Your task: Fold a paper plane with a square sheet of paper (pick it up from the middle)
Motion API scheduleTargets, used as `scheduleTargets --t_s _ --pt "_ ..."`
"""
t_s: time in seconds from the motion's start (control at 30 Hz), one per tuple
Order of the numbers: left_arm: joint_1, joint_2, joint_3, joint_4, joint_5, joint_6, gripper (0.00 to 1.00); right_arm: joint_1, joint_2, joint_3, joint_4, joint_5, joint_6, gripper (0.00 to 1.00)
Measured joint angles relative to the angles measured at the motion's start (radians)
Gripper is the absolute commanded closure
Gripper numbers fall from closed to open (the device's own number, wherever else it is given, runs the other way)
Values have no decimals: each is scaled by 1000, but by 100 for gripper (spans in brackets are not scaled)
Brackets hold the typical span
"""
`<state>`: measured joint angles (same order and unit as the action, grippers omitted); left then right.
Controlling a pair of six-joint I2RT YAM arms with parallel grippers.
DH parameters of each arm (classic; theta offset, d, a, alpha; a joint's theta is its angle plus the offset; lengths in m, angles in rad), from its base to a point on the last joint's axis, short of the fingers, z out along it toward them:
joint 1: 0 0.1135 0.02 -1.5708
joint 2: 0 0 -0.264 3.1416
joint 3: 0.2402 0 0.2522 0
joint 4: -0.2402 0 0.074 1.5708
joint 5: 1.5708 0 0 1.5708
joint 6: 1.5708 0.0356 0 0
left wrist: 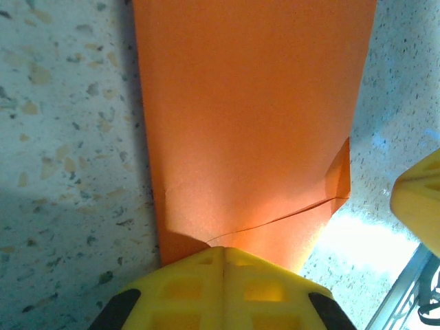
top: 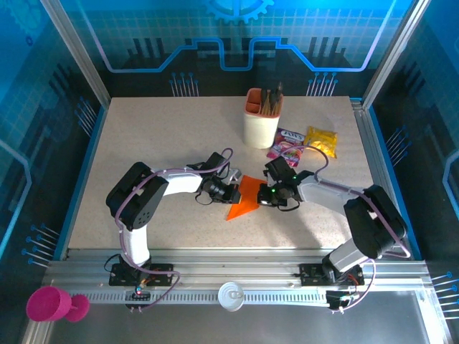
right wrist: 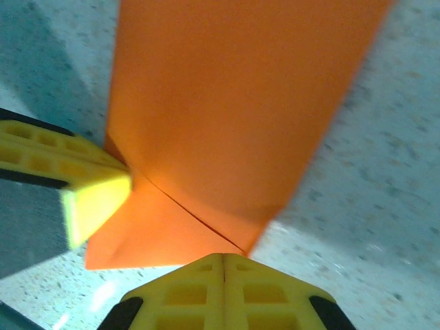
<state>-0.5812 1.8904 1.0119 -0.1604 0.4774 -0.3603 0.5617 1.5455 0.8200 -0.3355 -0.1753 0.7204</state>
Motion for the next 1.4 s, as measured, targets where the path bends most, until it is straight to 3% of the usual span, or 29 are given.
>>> scheduleTargets --t_s 0.33,0.97,1.17,1.4 --pt "1 1 0 0 2 0 100 28 91 36 19 -7 -1 100" --pt "1 5 0 2 11 0 100 -11 43 -72 75 10 -8 100" --pt "1 7 0 5 18 0 100 -41 29 -93 84 -9 -9 84" --pt "1 8 1 5 18 0 100 -85 -14 -118 68 -24 -7 80"
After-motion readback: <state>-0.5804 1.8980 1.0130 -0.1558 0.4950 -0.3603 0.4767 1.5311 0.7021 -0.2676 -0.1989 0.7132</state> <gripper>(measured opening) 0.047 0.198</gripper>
